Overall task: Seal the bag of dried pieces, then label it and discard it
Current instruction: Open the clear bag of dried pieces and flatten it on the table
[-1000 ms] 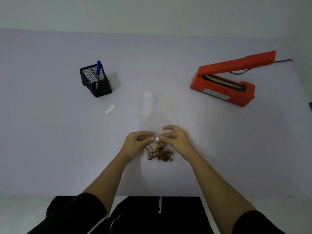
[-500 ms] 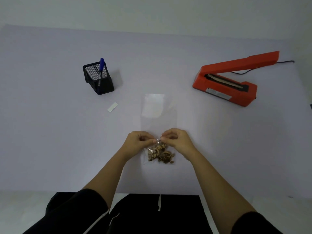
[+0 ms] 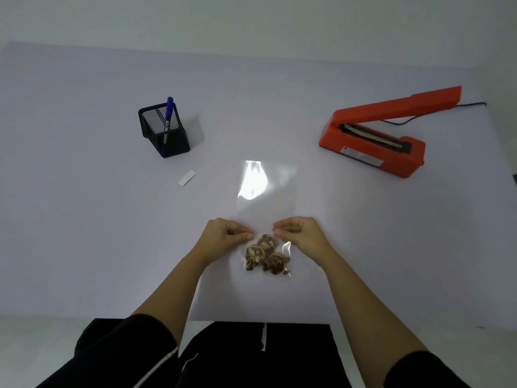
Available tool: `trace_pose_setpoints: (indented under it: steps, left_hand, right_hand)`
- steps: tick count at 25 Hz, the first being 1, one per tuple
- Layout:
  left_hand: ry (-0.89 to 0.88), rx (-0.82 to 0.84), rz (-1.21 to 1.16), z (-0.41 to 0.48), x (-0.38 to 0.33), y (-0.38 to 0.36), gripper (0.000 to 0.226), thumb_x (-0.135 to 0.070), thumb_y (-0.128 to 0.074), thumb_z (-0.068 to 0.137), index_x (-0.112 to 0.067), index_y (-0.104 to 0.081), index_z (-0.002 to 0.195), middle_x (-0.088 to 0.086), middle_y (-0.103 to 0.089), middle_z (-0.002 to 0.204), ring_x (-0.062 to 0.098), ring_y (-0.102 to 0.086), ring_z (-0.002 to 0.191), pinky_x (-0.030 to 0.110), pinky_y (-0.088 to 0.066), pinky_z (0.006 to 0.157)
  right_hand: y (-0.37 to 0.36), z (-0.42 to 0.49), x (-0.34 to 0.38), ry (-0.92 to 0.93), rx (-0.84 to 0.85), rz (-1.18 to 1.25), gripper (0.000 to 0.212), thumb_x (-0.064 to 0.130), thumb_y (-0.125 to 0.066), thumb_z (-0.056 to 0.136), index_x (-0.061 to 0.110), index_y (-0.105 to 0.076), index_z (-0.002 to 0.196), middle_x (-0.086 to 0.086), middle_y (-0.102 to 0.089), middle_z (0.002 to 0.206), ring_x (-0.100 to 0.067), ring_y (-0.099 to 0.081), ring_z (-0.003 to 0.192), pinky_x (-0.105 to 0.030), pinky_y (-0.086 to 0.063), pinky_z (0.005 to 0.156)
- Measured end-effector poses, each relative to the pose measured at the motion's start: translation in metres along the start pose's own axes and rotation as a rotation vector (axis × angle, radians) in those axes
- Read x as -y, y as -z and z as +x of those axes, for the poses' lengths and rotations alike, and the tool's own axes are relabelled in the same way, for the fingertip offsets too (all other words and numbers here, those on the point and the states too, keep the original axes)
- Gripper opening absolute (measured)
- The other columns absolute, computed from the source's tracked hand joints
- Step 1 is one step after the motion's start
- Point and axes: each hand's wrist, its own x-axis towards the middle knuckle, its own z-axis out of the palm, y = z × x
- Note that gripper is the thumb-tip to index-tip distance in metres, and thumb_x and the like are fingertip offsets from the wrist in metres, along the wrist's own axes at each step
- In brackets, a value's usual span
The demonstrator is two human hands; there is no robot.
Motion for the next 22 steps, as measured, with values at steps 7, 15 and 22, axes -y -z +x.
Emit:
trace_pose_setpoints:
  steps: [7, 15, 22]
  left_hand:
    - [0.064, -0.155, 0.215, 0.003, -0.005, -0.010, 0.012, -0.024, -0.073, 0.077, -0.013, -0.075, 0.082, -0.002, -0.060, 0.079, 0.010, -0.054, 0.074, 0.009, -0.037, 0.062]
    - [0.224, -0.262, 0.001, 0.002, -0.018, -0.019, 0.072, -0.008, -0.076, 0.070, -0.014, -0.032, 0.126, 0.002, -0.054, 0.072, 0.013, -0.054, 0.063, 0.019, -0.043, 0.056]
    - [-0.069, -0.196, 0.352, 0.009, -0.024, -0.037, 0.024, 0.005, -0.060, 0.075, -0.004, -0.059, 0.097, 0.008, -0.050, 0.094, 0.027, -0.053, 0.085, 0.027, -0.039, 0.068]
  right_hand:
    - [-0.017, 0.003, -0.009, 0.058, -0.233, -0.220, 0.015, 0.017, -0.079, 0.072, 0.015, -0.067, 0.081, 0.006, -0.064, 0.069, -0.006, -0.061, 0.066, -0.008, -0.046, 0.061]
    - [-0.021, 0.004, -0.002, 0.000, -0.285, -0.308, 0.056, 0.014, -0.079, 0.071, 0.015, -0.049, 0.118, 0.009, -0.057, 0.065, -0.009, -0.057, 0.067, -0.019, -0.042, 0.065]
    - [-0.016, 0.008, 0.005, 0.064, -0.304, -0.535, 0.061, 0.013, -0.077, 0.071, 0.014, -0.040, 0.119, -0.004, -0.043, 0.111, -0.018, -0.049, 0.087, -0.029, -0.046, 0.076]
